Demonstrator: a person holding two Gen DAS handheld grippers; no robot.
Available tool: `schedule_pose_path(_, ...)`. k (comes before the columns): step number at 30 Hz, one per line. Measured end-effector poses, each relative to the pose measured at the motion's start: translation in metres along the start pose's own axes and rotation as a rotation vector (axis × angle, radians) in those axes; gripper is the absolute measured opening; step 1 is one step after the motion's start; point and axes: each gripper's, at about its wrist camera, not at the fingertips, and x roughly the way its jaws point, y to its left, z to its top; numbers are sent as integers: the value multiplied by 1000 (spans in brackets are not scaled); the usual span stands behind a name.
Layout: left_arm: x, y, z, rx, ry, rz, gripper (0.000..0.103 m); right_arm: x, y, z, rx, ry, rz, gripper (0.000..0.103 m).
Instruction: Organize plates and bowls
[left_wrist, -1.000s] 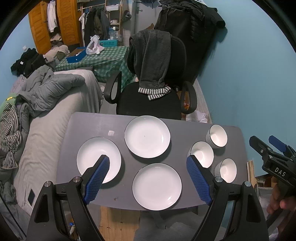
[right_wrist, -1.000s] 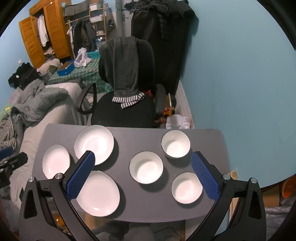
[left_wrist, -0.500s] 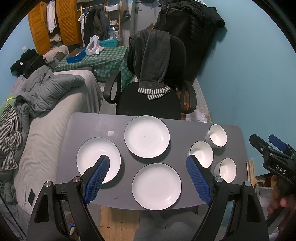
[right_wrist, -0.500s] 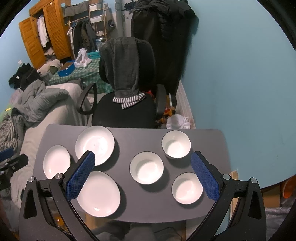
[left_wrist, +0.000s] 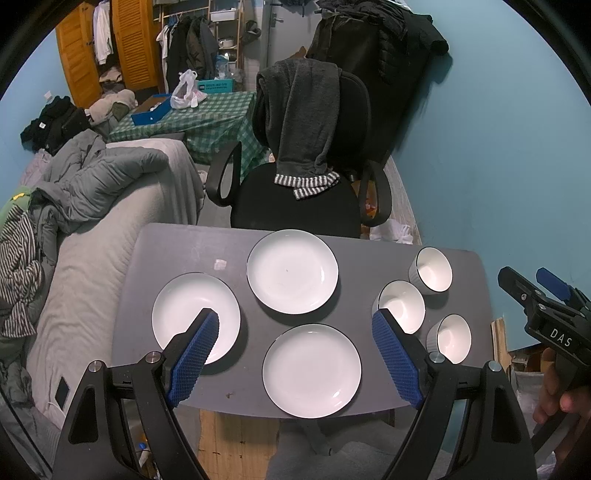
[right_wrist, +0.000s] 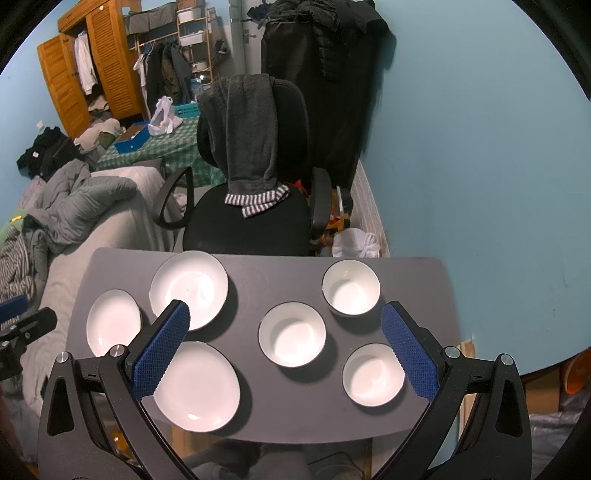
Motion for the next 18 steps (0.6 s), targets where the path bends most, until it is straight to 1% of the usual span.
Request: schedule_pose_path(18,-1,-4,-1,1,1,-4,86,-1,0,0,1,1,2,102)
